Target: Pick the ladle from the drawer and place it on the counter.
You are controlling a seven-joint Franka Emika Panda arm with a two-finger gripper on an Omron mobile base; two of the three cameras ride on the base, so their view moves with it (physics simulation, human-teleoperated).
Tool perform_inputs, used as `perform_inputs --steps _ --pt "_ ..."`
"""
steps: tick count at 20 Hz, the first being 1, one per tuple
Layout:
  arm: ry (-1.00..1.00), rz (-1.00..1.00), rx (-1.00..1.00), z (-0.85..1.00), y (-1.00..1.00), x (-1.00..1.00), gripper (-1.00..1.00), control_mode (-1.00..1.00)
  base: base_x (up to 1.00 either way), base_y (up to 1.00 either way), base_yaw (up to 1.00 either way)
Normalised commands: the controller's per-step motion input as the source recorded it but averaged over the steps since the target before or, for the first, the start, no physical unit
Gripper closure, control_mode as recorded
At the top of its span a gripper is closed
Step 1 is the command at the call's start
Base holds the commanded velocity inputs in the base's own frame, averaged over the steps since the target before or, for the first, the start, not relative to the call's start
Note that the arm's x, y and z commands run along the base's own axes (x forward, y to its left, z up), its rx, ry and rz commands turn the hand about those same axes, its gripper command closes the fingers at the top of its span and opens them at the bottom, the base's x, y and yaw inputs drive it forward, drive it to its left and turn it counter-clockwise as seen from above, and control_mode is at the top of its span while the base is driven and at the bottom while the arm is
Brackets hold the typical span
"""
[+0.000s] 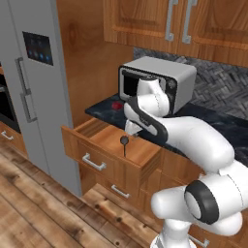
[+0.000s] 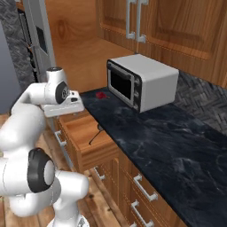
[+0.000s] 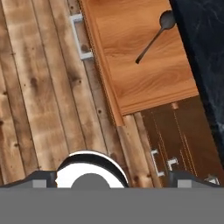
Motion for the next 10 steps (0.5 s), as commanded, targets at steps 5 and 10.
perform_inputs --steps 5,10 --pt "0.1 0.11 -0.11 -0.91 0.38 0.5 -1.0 -1.0 0.0 0.0 0.0" --pt "0.0 0.1 -0.05 -0.92 0.29 0.53 -1.0 -1.0 0.0 0.0 0.0"
